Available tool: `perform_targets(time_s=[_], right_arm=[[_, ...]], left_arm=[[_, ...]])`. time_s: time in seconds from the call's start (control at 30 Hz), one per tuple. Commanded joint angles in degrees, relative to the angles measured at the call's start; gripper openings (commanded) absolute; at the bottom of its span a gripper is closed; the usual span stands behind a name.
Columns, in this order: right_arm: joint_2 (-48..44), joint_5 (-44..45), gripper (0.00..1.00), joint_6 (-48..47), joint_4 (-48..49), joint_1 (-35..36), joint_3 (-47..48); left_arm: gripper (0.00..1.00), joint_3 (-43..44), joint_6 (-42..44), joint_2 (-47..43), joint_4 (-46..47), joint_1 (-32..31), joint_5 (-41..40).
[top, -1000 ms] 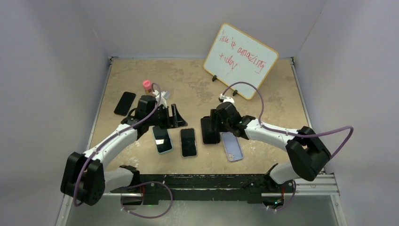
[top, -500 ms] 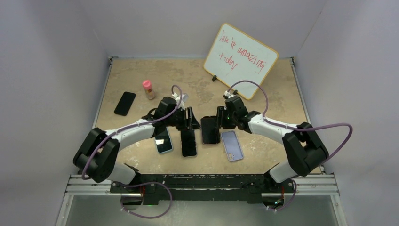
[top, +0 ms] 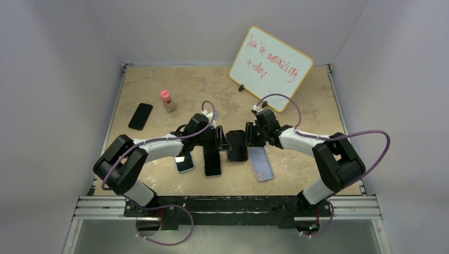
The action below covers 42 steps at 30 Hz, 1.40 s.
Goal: Put the phone into the phone case
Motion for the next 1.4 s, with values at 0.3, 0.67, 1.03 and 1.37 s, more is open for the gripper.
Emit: perform_targets(time_s=[0.3, 0.67, 1.03, 1.37], right_arm=[[1.0, -7.5, 0.4, 0.5, 5.0, -0.2, -2.8], [1.5, -9.5, 0.36, 2.8, 7.9, -0.2, -4.0], [1.0, -8.5, 0.37, 3.4, 9.0, -1.1, -3.9], [-0.9, -6.0, 0.4, 2.5, 7.0, -2.9, -3.1]], left_arm=[[0.16, 3.2, -1.6, 7.3, 5.9, -3.1, -1.3], [0.04, 7.0, -1.4, 11.6, 6.4, -3.0, -3.0], [0.08, 11.1, 3.1, 11.2, -0.7, -2.9, -9.6], [0.25, 12.1, 3.2, 11.2, -2.8, -1.0, -10.5]])
